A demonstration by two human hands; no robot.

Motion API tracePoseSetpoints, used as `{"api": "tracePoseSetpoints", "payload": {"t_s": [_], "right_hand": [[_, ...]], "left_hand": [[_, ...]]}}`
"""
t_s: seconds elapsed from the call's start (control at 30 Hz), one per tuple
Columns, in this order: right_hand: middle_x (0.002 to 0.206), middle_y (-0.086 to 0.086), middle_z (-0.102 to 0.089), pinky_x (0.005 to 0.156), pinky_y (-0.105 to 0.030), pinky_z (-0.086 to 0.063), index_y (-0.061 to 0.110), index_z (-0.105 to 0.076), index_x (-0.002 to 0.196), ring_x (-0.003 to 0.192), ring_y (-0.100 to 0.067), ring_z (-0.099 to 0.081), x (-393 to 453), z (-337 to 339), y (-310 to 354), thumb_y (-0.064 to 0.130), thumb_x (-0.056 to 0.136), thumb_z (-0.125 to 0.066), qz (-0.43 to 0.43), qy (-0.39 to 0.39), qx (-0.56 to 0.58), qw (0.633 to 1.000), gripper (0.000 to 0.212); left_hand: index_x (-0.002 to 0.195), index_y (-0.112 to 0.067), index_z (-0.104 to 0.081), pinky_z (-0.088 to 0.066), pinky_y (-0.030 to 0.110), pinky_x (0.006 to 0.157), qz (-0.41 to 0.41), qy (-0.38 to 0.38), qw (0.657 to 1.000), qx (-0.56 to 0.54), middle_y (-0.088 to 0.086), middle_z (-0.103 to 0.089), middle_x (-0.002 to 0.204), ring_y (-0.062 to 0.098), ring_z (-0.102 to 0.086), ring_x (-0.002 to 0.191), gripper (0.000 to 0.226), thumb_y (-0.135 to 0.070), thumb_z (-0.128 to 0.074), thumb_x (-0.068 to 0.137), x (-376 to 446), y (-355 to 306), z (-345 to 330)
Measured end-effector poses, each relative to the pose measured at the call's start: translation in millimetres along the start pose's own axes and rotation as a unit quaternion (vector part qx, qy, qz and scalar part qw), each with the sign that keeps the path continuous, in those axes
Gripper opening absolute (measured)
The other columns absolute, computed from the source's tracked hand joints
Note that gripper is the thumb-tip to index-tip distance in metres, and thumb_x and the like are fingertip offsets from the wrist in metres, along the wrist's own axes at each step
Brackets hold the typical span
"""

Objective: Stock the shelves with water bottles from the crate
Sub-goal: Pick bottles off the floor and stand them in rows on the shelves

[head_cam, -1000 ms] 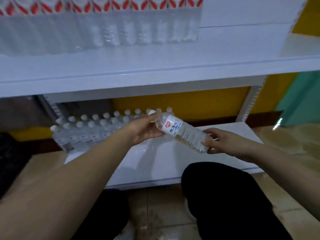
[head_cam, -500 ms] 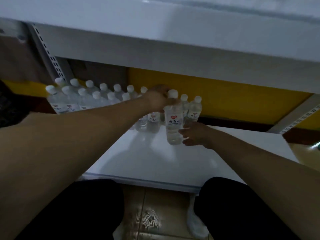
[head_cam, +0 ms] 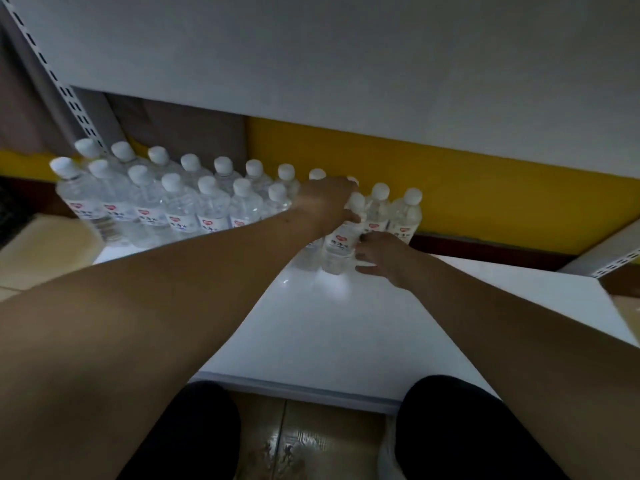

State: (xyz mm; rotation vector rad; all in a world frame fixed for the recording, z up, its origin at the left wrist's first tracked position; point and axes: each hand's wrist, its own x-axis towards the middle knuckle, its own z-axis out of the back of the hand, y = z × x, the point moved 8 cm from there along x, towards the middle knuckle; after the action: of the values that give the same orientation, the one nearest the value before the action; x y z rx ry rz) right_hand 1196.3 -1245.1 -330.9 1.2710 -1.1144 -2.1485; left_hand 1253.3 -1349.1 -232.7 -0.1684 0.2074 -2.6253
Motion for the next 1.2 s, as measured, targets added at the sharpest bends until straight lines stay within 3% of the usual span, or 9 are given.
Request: {"api": "tracePoseSetpoints", "payload": {"t_s": [0.1, 0.17, 0.27, 0.5, 0.73, 0.9, 1.03, 1.2], "right_hand": [[0.113, 0.003, -0.054, 0.094, -0.035, -0.051, 0.018, -0.054, 0.128, 0.105, -0.015, -0.051, 7.0, -7.3, -14.3, 0.004, 0.096, -0.050, -0.006, 0.023, 0.009, 1.000, 0.035], [0.130, 0.000, -0.051, 0.096, -0.035, -0.050, 0.016, -0.049, 0.136, 0.119, -0.018, -0.049, 8.4, -12.2, -15.5, 0.003, 0.097, -0.049, -0.005, 0.033, 0.006, 0.999, 0.041], [0.149, 0.003, -0.040, 0.095, -0.034, -0.049, 0.019, -0.042, 0.143, 0.131, -0.020, -0.042, 9.0, -17.9, -9.9, 0.000, 0.097, -0.048, -0.003, 0.033, 0.008, 0.999, 0.050], [0.157, 0.002, -0.029, 0.108, -0.035, -0.040, 0.022, -0.028, 0.152, 0.139, -0.021, -0.035, 11.2, -22.2, -20.5, 0.001, 0.096, -0.048, -0.030, 0.056, -0.020, 0.998, 0.063], [0.158, 0.003, -0.027, 0.106, -0.035, -0.040, 0.028, -0.025, 0.152, 0.138, -0.021, -0.034, 5.3, -20.8, -26.7, 0.000, 0.095, -0.048, -0.034, 0.068, -0.029, 0.997, 0.068], [0.155, 0.003, -0.033, 0.102, -0.035, -0.038, 0.023, -0.028, 0.152, 0.140, -0.019, -0.033, -7.8, 12.0, -16.4, 0.006, 0.096, -0.053, -0.029, 0.055, -0.039, 0.997, 0.063], [0.152, 0.009, -0.033, 0.107, -0.039, -0.034, 0.026, -0.029, 0.151, 0.139, -0.018, -0.033, -52.5, 70.8, -5.2, 0.026, 0.097, -0.059, 0.004, 0.019, -0.062, 0.998, 0.062], [0.160, 0.000, -0.025, 0.112, -0.034, -0.033, 0.022, -0.019, 0.155, 0.141, -0.021, -0.032, -147.6, 142.8, -31.7, 0.042, 0.096, -0.056, 0.003, -0.030, -0.135, 0.990, 0.072]], "left_hand": [[0.127, -0.017, -0.055, -0.039, 0.031, 0.079, 0.009, -0.004, 0.999, 0.052, 0.006, -0.060, 0.123, 0.026, -0.058, 0.110, 0.047, -0.046, -0.063, 0.089, -1.9, 10.2, -12.8], [0.124, -0.017, -0.057, -0.039, 0.033, 0.088, 0.001, -0.013, 0.997, 0.080, 0.006, -0.061, 0.122, 0.026, -0.057, 0.111, 0.045, -0.046, -0.063, 0.090, -0.3, 12.7, -19.6], [0.120, -0.016, -0.059, -0.039, 0.033, 0.089, 0.003, -0.039, 0.996, 0.076, 0.005, -0.062, 0.120, 0.026, -0.057, 0.110, 0.044, -0.047, -0.063, 0.089, 1.8, 14.4, -20.9], [0.122, -0.014, -0.057, -0.039, 0.036, 0.090, 0.008, -0.054, 0.995, 0.086, 0.006, -0.062, 0.119, 0.027, -0.057, 0.110, 0.046, -0.047, -0.060, 0.091, 4.0, 13.8, -28.2], [0.126, -0.017, -0.055, -0.037, 0.036, 0.091, 0.013, -0.035, 0.997, 0.073, 0.006, -0.062, 0.120, 0.028, -0.057, 0.110, 0.048, -0.049, -0.058, 0.091, 5.4, 16.0, -32.0], [0.138, -0.015, -0.044, -0.039, 0.041, 0.098, 0.030, 0.021, 0.998, 0.044, 0.012, -0.049, 0.135, 0.032, -0.046, 0.123, 0.067, -0.059, -0.056, 0.088, 8.0, 8.8, -18.8], [0.140, -0.010, -0.043, -0.042, 0.044, 0.100, 0.078, 0.030, 0.995, -0.048, 0.016, -0.045, 0.140, 0.034, -0.045, 0.126, 0.062, -0.055, -0.044, 0.097, 4.3, -30.6, 13.0], [0.134, -0.009, -0.048, -0.043, 0.033, 0.089, 0.004, 0.062, 0.988, -0.141, 0.013, -0.053, 0.133, 0.029, -0.053, 0.117, 0.057, -0.053, -0.042, 0.099, -15.7, -143.4, 48.5]]}}
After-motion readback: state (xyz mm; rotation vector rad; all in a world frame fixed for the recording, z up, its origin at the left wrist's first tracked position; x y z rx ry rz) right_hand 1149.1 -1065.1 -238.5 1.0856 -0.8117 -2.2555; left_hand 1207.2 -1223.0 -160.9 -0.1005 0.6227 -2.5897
